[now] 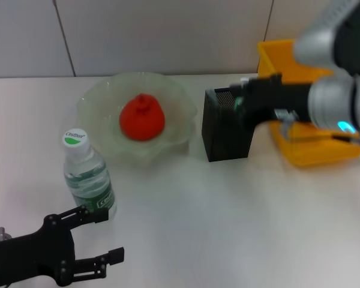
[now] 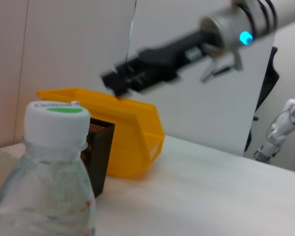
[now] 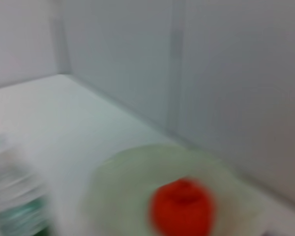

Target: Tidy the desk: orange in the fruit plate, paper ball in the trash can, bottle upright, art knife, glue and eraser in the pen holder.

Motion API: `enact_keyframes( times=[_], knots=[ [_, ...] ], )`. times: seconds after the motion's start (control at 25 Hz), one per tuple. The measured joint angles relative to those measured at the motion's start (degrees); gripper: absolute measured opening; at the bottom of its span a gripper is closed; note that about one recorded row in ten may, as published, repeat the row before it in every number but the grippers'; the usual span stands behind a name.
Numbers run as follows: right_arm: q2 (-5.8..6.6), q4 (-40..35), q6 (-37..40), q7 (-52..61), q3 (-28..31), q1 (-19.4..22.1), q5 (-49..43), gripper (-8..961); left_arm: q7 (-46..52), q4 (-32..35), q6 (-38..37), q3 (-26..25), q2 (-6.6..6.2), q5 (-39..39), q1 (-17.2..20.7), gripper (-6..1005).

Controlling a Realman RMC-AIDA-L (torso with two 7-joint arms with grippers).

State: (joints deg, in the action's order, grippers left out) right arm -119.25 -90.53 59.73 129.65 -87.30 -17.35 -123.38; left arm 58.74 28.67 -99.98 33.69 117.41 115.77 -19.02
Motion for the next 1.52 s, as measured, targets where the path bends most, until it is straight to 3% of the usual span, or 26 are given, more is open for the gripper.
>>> enact_keyframes(
  times=[0.04, 0.12, 0.16, 0.28, 0.32, 0.4, 0.52, 0.64, 0.72, 1.04, 1.2, 1.52],
  knots=[
    [0.0, 0.0, 0.0, 0.0, 0.0, 0.0, 0.0, 544, 1.0, -0.1, -0.4, 0.0, -0.3, 0.0, -0.2, 864],
    [0.05, 0.8, 11.3, -12.7, 4.6, 4.2, 12.6, 592, 2.1, -0.3, -1.3, 0.0, -0.78, 0.2, -0.6, 864],
    [0.05, 0.8, 11.3, -12.7, 4.6, 4.2, 12.6, 629, 2.1, -0.3, -1.3, 0.0, -0.78, 0.2, -0.6, 864],
    [0.04, 5.4, 19.8, -23.2, 9.0, 6.8, 20.8, 739, 2.2, -0.2, -3.7, 0.3, -1.05, 0.1, -1.3, 864],
    [0.06, 10.2, 23.7, -29.2, 12.1, 7.5, 23.5, 739, 2.2, -0.2, -3.9, 0.4, -1.07, 0.2, -1.4, 864],
    [0.12, 12.7, 25.3, -31.7, 13.7, 7.3, 24.0, 739, 2.3, -0.1, -4.7, 0.5, -1.23, 0.4, -1.8, 864],
    [0.29, 23.5, 32.1, -39.2, 20.2, 4.0, 22.5, 739, 2.4, -0.1, -5.4, 1.9, -1.43, 0.4, -2.4, 864],
    [0.45, 28.1, 34.5, -42.4, 22.7, 2.2, 21.1, 739, 3.1, 0.0, -5.8, 3.0, -1.66, 0.4, -2.7, 864],
    [0.73, 32.6, 36.2, -45.6, 24.4, 0.0, 19.3, 739, 5.7, 0.1, -6.4, 5.1, -2.52, 0.5, -3.5, 864],
    [0.42, 33.9, 36.8, -47.3, 24.7, -1.5, 17.2, 739, 10.2, 0.3, -8.3, 7.5, -3.7, 0.6, -5.3, 864],
    [1.04, 34.0, 37.1, -47.6, 25.4, -1.4, 17.2, 739, 12.7, 1.3, -8.2, 7.9, -4.65, 0.6, -6.5, 864],
    [2.38, 34.5, 37.6, -47.9, 28.4, -0.4, 17.0, 739, 18.5, 6.0, -8.4, 8.1, -4.28, 2.5, -9.7, 864]
  ],
)
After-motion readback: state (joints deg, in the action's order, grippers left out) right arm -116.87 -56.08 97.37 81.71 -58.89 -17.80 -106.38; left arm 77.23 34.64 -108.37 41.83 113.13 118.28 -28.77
